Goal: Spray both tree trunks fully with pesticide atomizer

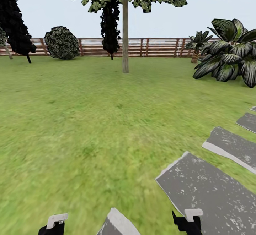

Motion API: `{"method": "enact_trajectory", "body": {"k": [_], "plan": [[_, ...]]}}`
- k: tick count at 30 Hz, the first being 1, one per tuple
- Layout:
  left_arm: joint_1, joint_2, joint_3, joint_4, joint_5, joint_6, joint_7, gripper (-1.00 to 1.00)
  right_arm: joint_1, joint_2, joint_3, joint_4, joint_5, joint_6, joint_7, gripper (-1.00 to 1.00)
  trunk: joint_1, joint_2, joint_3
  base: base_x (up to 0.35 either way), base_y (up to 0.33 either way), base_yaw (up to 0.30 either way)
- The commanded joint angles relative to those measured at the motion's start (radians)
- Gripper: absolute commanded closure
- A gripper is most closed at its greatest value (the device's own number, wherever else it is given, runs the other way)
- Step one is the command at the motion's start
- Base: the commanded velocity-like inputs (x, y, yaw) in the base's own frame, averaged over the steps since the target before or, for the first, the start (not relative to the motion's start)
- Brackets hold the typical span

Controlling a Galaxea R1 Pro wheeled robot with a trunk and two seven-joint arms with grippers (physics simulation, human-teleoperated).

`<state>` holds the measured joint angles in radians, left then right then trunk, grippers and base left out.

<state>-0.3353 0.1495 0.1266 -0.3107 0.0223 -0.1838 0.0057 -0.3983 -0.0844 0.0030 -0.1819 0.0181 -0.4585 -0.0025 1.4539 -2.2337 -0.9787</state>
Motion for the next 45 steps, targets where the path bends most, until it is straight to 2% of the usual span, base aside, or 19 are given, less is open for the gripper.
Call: {"method": "enact_trajectory", "body": {"k": [1, 45], "plan": [[-0.001, 0.0, 0.001, 0.001, 0.002, -0.003, 0.0, 1.0, -0.001, 0.0, 0.0, 0.001, 0.002, -0.003, 0.0, -1.0, 0.0, 0.0, -0.001, 0.339, 0.0, 0.0], [-0.001, 0.001, 0.001, -0.001, 0.002, -0.003, 0.002, 1.0, -0.001, 0.002, 0.0, 0.001, 0.002, -0.003, -0.001, -1.0, 0.0, 0.0, -0.001, 0.339, 0.0, 0.0]]}}
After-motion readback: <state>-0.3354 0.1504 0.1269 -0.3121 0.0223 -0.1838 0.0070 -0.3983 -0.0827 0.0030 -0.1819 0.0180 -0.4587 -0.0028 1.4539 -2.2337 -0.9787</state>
